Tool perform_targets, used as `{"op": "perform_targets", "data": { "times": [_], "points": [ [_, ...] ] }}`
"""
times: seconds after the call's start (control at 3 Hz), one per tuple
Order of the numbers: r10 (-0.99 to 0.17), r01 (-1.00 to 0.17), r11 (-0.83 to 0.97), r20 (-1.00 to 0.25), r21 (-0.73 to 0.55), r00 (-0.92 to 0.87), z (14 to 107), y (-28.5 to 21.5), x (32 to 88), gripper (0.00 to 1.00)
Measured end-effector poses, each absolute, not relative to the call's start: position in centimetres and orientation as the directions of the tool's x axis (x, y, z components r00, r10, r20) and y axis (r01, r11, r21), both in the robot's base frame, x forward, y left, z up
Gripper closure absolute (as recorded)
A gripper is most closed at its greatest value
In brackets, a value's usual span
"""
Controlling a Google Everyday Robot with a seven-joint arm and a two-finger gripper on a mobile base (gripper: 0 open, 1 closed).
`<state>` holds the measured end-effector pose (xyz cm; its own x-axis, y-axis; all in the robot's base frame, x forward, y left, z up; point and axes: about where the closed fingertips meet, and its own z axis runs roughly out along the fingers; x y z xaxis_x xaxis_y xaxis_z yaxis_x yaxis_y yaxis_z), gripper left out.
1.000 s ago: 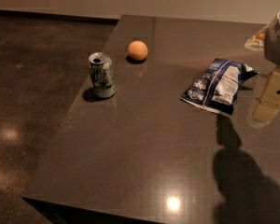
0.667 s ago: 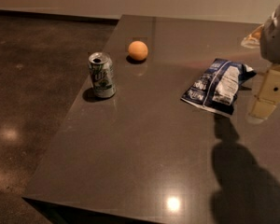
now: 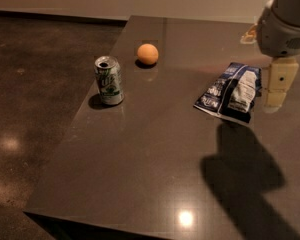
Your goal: Pick blue chip bag
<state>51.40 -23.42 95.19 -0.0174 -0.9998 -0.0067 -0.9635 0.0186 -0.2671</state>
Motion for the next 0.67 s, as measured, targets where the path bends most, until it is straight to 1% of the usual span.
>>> {"op": "perform_targets", "data": {
  "times": [0.33,0.67],
  "points": [
    [-0.993,-0.971,-0.079,0.107,-0.226,0.056,94.7,-25.3,54.9,0.0],
    [-0.983,-0.971,-0.129,0.158,-0.199,0.098,93.9,-27.2,58.0,0.0]
  ]
}}
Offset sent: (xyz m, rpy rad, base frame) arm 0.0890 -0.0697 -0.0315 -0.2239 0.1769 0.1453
